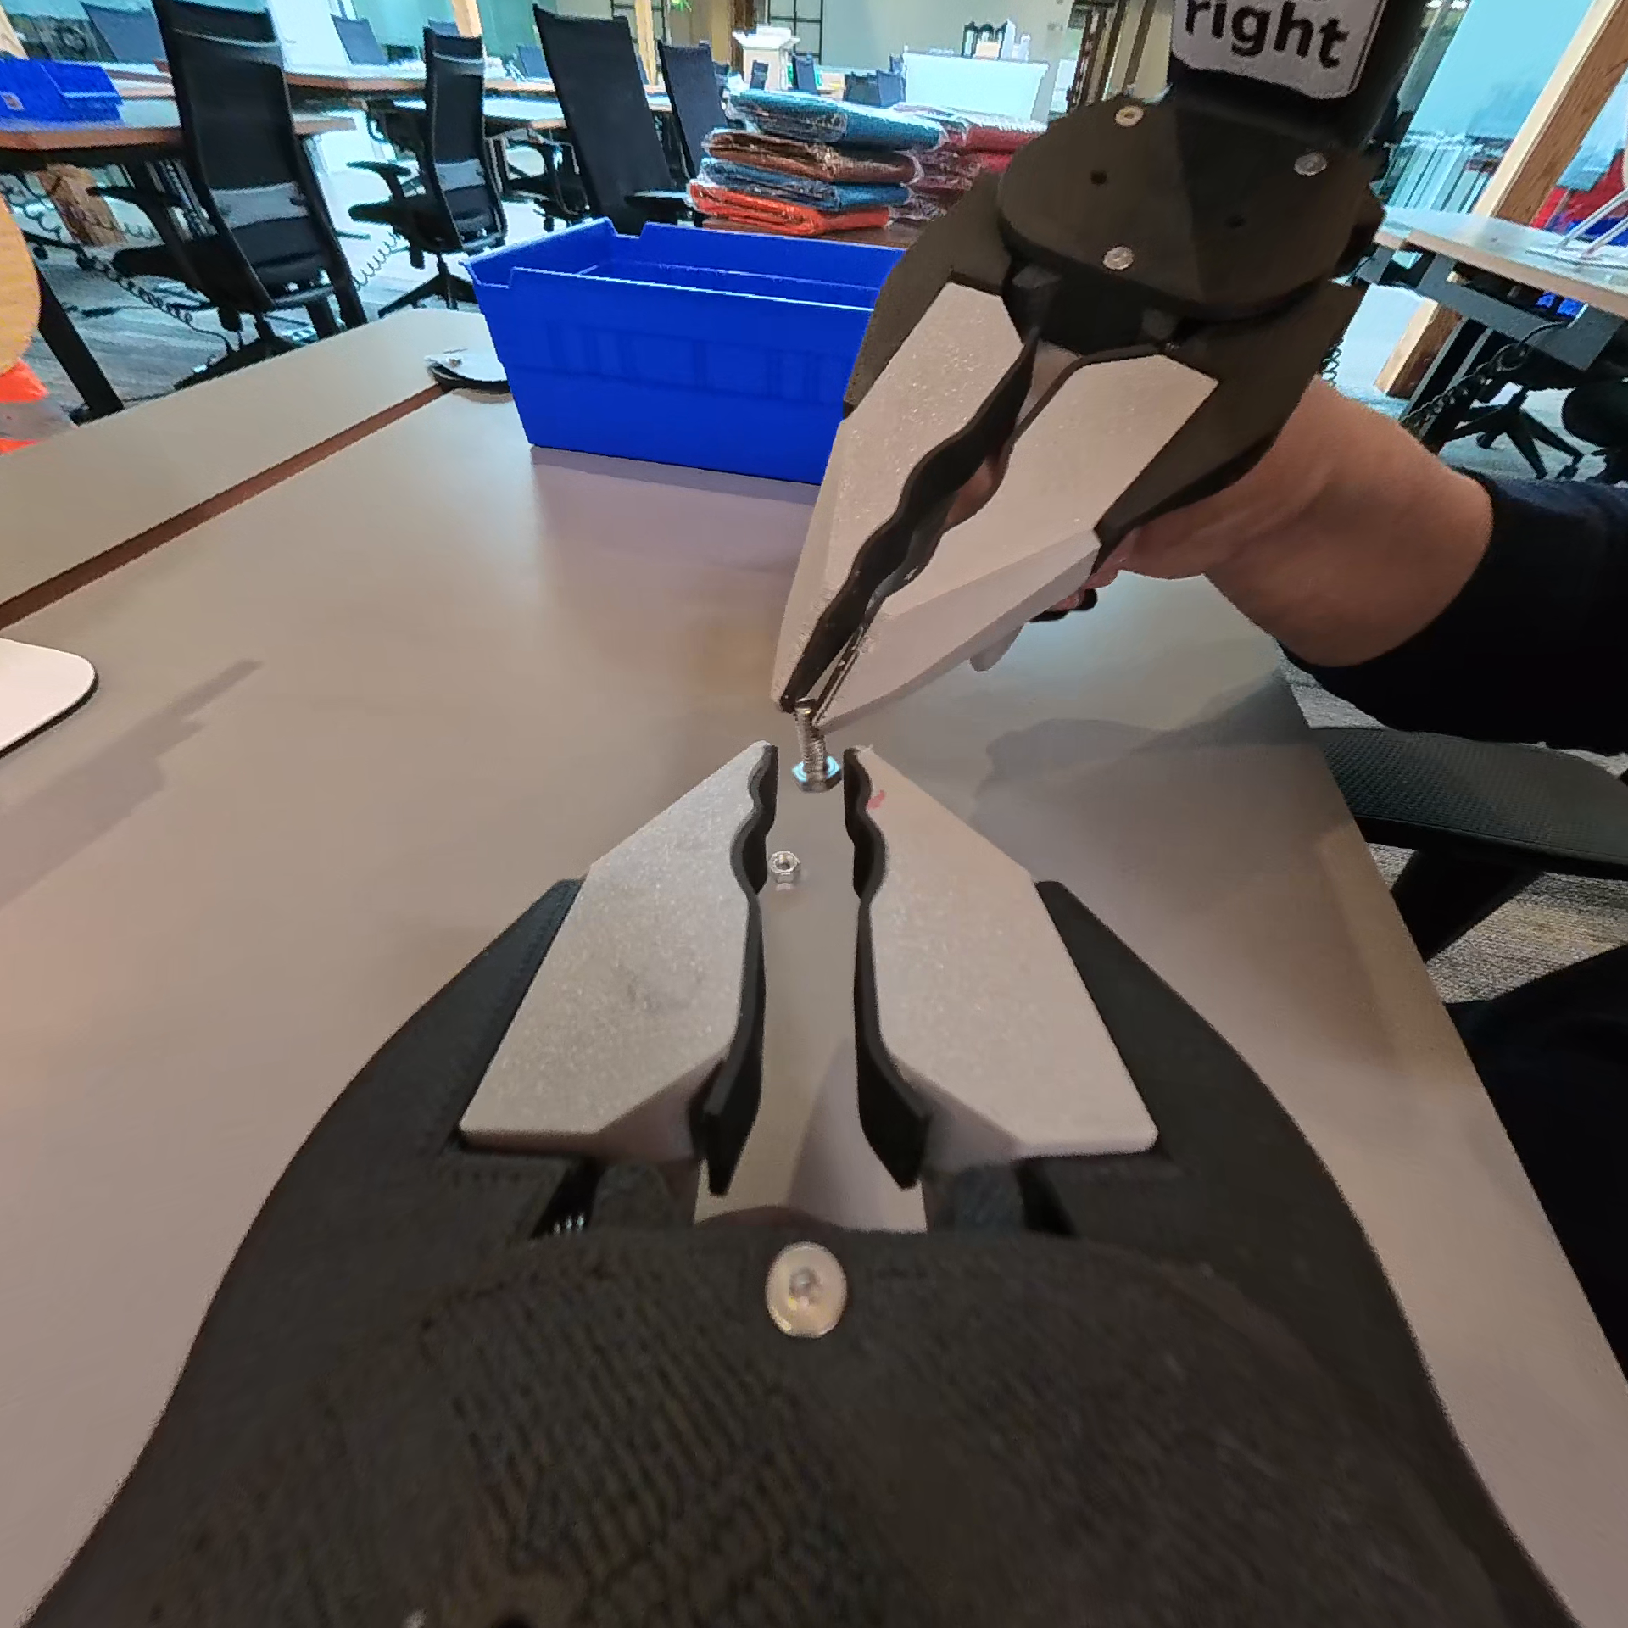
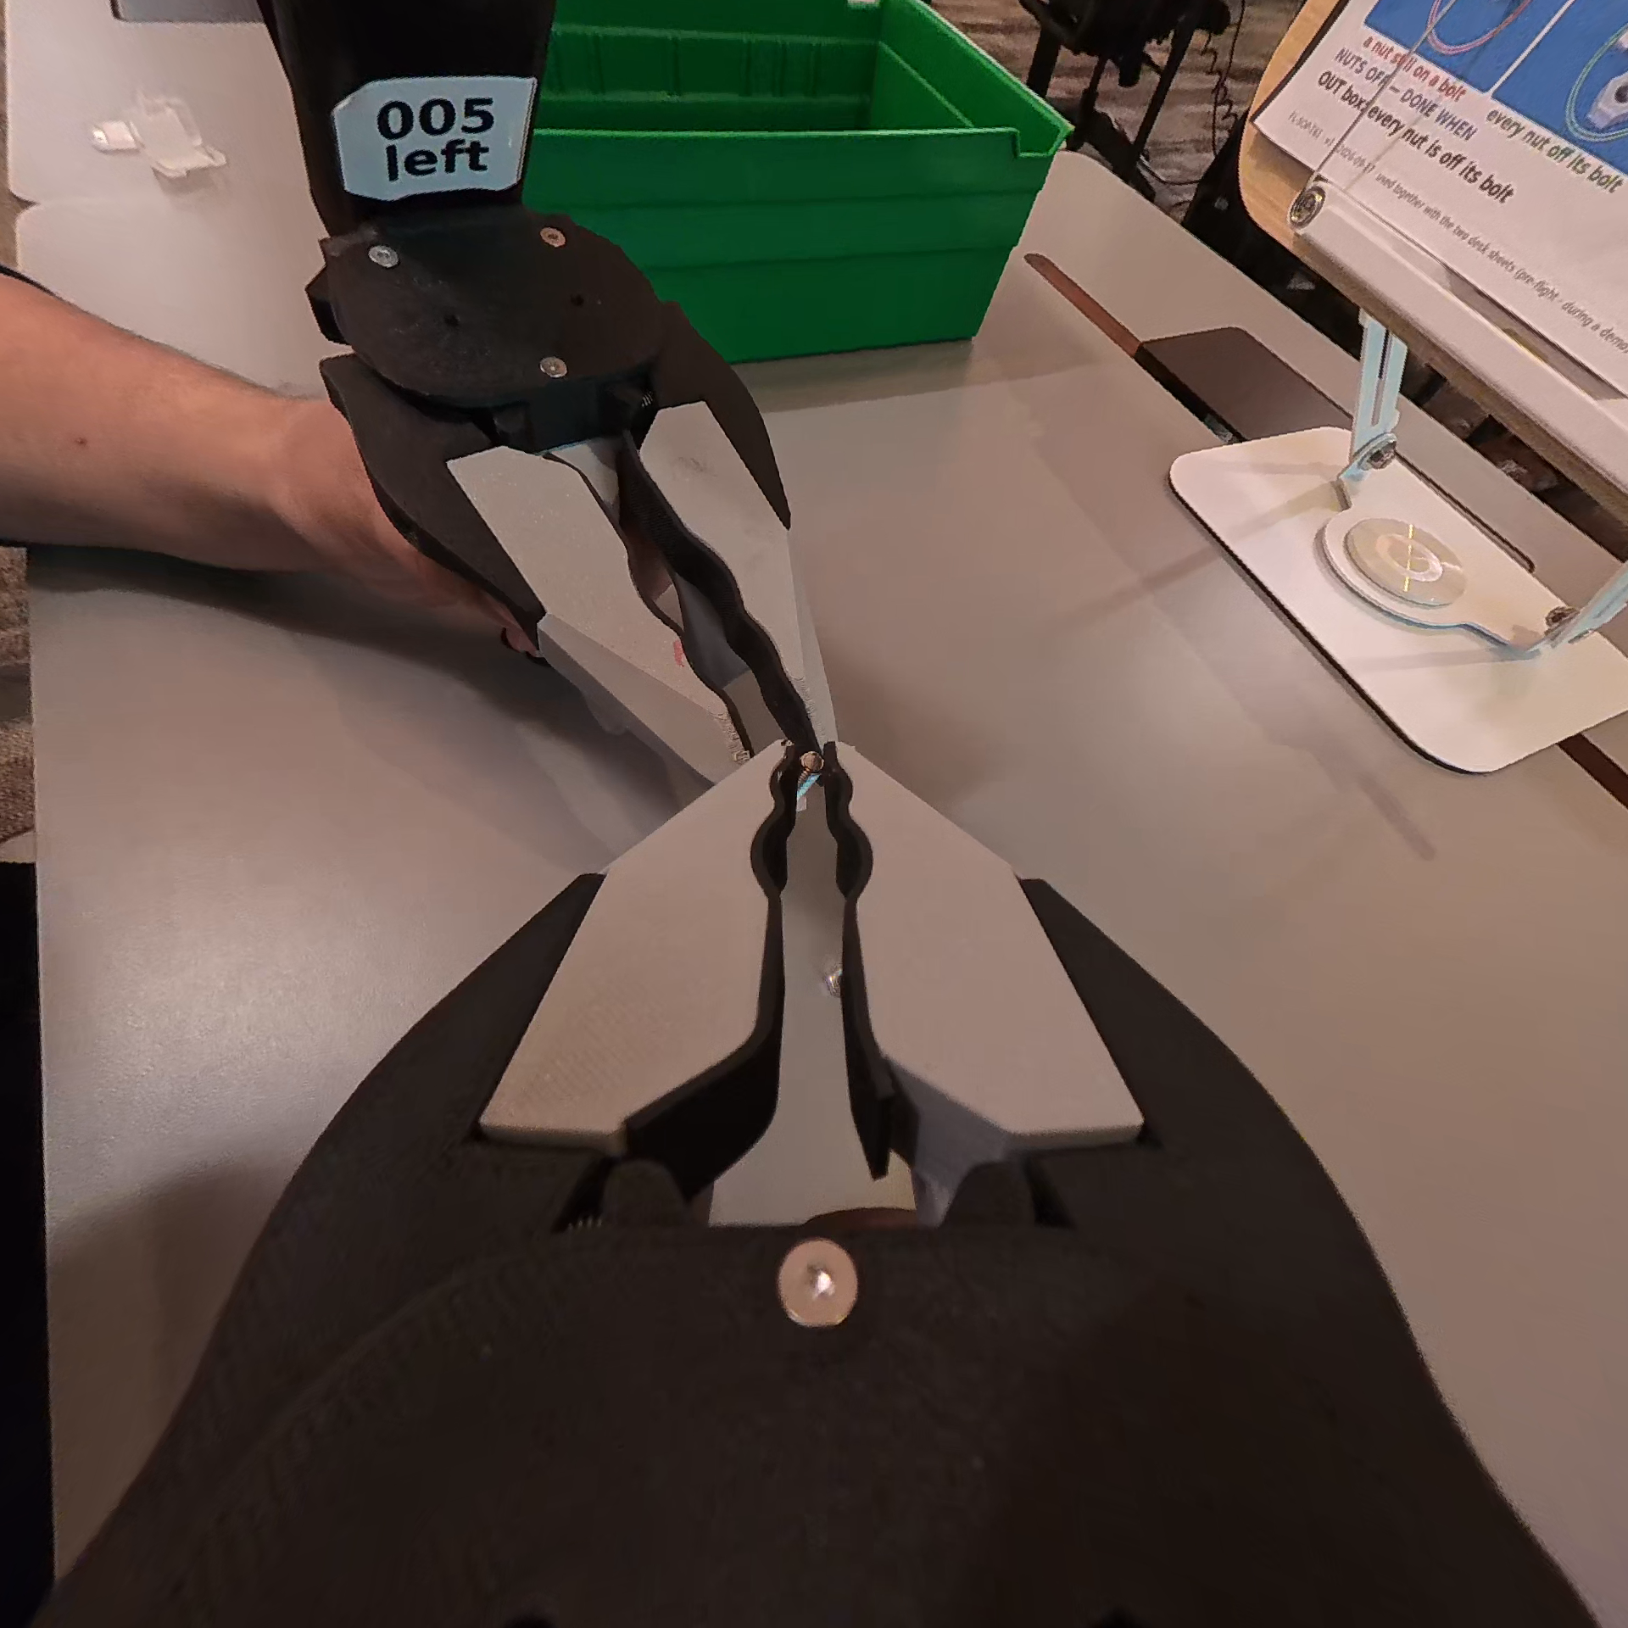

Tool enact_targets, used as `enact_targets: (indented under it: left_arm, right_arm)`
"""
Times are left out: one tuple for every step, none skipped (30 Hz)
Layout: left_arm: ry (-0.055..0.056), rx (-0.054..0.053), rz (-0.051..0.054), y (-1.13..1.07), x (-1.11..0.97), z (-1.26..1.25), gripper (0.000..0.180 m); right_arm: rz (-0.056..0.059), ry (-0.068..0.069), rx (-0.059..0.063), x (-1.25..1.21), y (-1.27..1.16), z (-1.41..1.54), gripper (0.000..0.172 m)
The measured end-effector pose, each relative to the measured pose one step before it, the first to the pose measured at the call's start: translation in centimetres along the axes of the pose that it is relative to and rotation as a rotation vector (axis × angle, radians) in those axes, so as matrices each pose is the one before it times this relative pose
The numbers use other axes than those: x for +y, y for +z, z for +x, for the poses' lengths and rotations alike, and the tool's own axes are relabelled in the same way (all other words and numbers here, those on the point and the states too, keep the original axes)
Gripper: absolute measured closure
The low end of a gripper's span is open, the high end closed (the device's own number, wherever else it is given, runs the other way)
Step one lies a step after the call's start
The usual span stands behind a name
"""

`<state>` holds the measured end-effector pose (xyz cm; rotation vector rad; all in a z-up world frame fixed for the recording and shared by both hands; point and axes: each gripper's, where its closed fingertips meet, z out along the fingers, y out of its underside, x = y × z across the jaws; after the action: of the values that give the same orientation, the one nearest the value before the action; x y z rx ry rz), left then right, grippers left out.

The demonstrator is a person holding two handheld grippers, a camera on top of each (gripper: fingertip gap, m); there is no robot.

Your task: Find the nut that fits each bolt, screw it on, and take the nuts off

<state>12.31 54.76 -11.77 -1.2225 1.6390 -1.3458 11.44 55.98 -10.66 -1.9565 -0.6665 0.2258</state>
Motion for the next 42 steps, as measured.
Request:
enact_targets:
  left_arm:
    - [-0.0019, 0.0011, -0.0001, -0.002, 0.000, -0.004, 0.168]
    - [-0.0010, 0.0012, -0.0009, -0.008, 0.023, 0.013, 0.169]
    - [-0.0017, 0.0005, 0.0000, 0.005, 0.007, -0.004, 0.170]
    - [-0.0013, 0.0008, -0.0004, -0.007, 0.016, 0.001, 0.172]
    - [-0.0006, 0.0021, 0.0008, -0.020, -0.006, 0.021, 0.174]
    - [-0.0011, 0.0028, 0.0015, -0.023, -0.034, 0.027, 0.175]
    - [-0.0010, 0.0016, 0.0003, -0.016, -0.012, 0.015, 0.176]
    - [-0.0012, -0.0001, 0.0014, -0.010, -0.016, -0.018, 0.176]
    - [-0.0019, 0.0006, 0.0018, -0.021, -0.030, -0.008, 0.176]
    - [-0.0030, 0.0029, 0.0014, -0.007, -0.020, 0.014, 0.176]
    - [-0.0053, 0.0040, 0.0021, -0.007, -0.019, 0.027, 0.177]
    - [-0.0065, 0.0040, 0.0021, -0.008, -0.032, 0.014, 0.177]
    - [-0.0059, 0.0030, 0.0017, -0.002, -0.017, 0.014, 0.177]
    - [-0.0044, 0.0024, 0.0018, -0.009, -0.025, 0.008, 0.177]
    - [-0.0027, 0.0013, 0.0012, -0.014, -0.024, 0.013, 0.177]
    - [0.0000, 0.0019, -0.0003, 0.003, -0.006, 0.046, 0.177]
    - [0.0018, 0.0008, -0.0016, -0.007, 0.007, 0.051, 0.177]
    - [0.0002, 0.0000, -0.0016, -0.009, -0.015, 0.031, 0.177]
    - [-0.0019, 0.0020, -0.0007, -0.024, -0.046, 0.060, 0.177]
    - [0.0001, 0.0022, 0.0026, -0.026, -0.088, 0.038, 0.177]
    - [0.0022, 0.0019, 0.0057, -0.037, -0.141, 0.054, 0.177]
    - [-0.0001, 0.0051, 0.0081, -0.040, -0.153, 0.079, 0.177]
    - [-0.0064, 0.0099, 0.0113, -0.066, -0.190, 0.091, 0.177]
    - [-0.0137, 0.0111, 0.0105, -0.096, -0.151, 0.028, 0.177]
    - [-0.0147, 0.0085, 0.0074, -0.113, -0.065, -0.092, 0.177]
    - [-0.0096, 0.0038, 0.0058, -0.145, -0.005, -0.209, 0.177]
    - [-0.0007, 0.0022, 0.0043, -0.159, 0.020, -0.250, 0.177]
    - [0.0051, 0.0008, 0.0003, -0.144, 0.067, -0.251, 0.177]
    - [0.0055, 0.0009, -0.0038, -0.139, 0.142, -0.235, 0.177]
    - [0.0040, 0.0035, -0.0028, -0.102, 0.128, -0.169, 0.177]
    - [0.0001, 0.0123, -0.0027, -0.057, 0.131, -0.016, 0.177]
    - [-0.0001, 0.0154, -0.0012, -0.037, 0.082, 0.070, 0.177]
    - [0.0086, 0.0154, 0.0097, -0.059, -0.074, 0.146, 0.177]
    - [0.0158, 0.0281, 0.0147, -0.070, -0.192, 0.401, 0.177]
    - [0.0208, 0.0313, 0.0127, -0.073, -0.216, 0.516, 0.177]
    - [0.0244, 0.0201, 0.0072, -0.071, -0.155, 0.390, 0.177]
    - [0.0210, 0.0165, 0.0019, -0.047, -0.068, 0.330, 0.177]
    - [0.0138, 0.0121, 0.0008, -0.036, -0.024, 0.239, 0.177]
    - [0.0067, 0.0098, 0.0023, -0.041, -0.001, 0.163, 0.177]
    - [0.0013, 0.0104, 0.0045, -0.013, 0.002, 0.130, 0.177]
    - [-0.0020, 0.0049, 0.0041, -0.015, 0.034, 0.017, 0.177]
    - [-0.0052, 0.0020, 0.0016, 0.000, 0.062, -0.059, 0.177]
  right_arm:
    - [0.0003, -0.0007, -0.0009, 0.009, 0.037, -0.032, 0.170]
    - [-0.0011, -0.0014, -0.0012, 0.018, 0.040, -0.056, 0.170]
    - [-0.0031, -0.0018, -0.0024, 0.035, 0.045, -0.066, 0.169]
    - [-0.0006, -0.0013, -0.0012, -0.012, 0.021, -0.058, 0.169]
    - [0.0011, -0.0008, 0.0014, -0.037, -0.004, -0.008, 0.170]
    - [-0.0011, -0.0016, 0.0012, -0.002, -0.021, 0.017, 0.169]
    - [-0.0018, -0.0011, 0.0018, 0.017, -0.014, 0.048, 0.169]
    - [0.0008, 0.0004, 0.0011, -0.016, -0.038, 0.053, 0.169]
    - [0.0013, 0.0034, -0.0020, -0.016, -0.039, 0.018, 0.169]
    - [0.0032, 0.0047, -0.0039, -0.037, -0.021, -0.041, 0.170]
    - [0.0052, 0.0056, -0.0052, -0.056, -0.023, -0.054, 0.170]
    - [0.0039, 0.0064, -0.0038, -0.030, -0.025, -0.027, 0.170]
    - [0.0027, 0.0053, -0.0022, -0.004, -0.029, 0.002, 0.170]
    - [0.0035, 0.0057, -0.0025, -0.003, -0.024, 0.001, 0.170]
    - [0.0049, 0.0070, -0.0025, -0.014, -0.031, 0.003, 0.170]
    - [0.0049, 0.0065, -0.0047, -0.021, -0.023, -0.040, 0.170]
    - [0.0028, 0.0047, -0.0044, 0.003, -0.011, -0.044, 0.170]
    - [0.0034, 0.0017, -0.0021, -0.013, -0.021, -0.032, 0.170]
    - [0.0034, -0.0006, -0.0022, -0.039, -0.041, -0.042, 0.170]
    - [0.0039, -0.0013, -0.0027, -0.085, -0.069, -0.023, 0.169]
    - [0.0045, 0.0008, -0.0034, -0.127, -0.084, -0.024, 0.170]
    - [0.0039, -0.0002, -0.0054, -0.146, -0.101, -0.043, 0.169]
    - [0.0060, -0.0045, -0.0021, -0.177, -0.157, 0.003, 0.168]
    - [0.0114, -0.0037, 0.0115, -0.229, -0.262, 0.217, 0.164]
    - [0.0146, -0.0029, 0.0135, -0.203, -0.367, 0.299, 0.164]
    - [0.0112, 0.0003, 0.0071, -0.060, -0.419, 0.309, 0.164]
    - [-0.0034, 0.0058, 0.0013, 0.269, -0.385, 0.320, 0.164]
    - [-0.0203, 0.0035, -0.0066, 0.682, -0.272, 0.298, 0.164]
    - [-0.0359, -0.0014, -0.0205, 1.099, -0.105, 0.111, 0.162]
    - [-0.0450, 0.0034, -0.0233, 1.337, 0.090, 0.022, 0.159]
    - [-0.0434, -0.0007, -0.0238, 1.310, 0.266, -0.076, 0.156]
    - [-0.0345, -0.0087, -0.0163, 1.185, 0.402, -0.085, 0.157]
    - [-0.0341, -0.0103, -0.0037, 1.088, 0.543, 0.032, 0.156]
    - [-0.0337, -0.0217, -0.0050, 0.954, 0.608, -0.036, 0.155]
    - [-0.0234, -0.0357, -0.0052, 0.690, 0.590, -0.054, 0.153]
    - [-0.0143, -0.0348, 0.0060, 0.505, 0.513, 0.210, 0.154]
    - [-0.0102, -0.0196, 0.0015, 0.343, 0.425, 0.258, 0.156]
    - [0.0009, -0.0068, -0.0145, 0.110, 0.308, 0.118, 0.156]
    - [0.0100, -0.0003, -0.0205, -0.078, 0.199, 0.031, 0.156]
    - [0.0050, 0.0038, -0.0141, -0.057, 0.144, 0.121, 0.156]
    - [-0.0024, 0.0014, -0.0132, 0.001, 0.124, 0.053, 0.155]
    - [-0.0067, -0.0056, -0.0086, 0.041, 0.122, 0.020, 0.155]
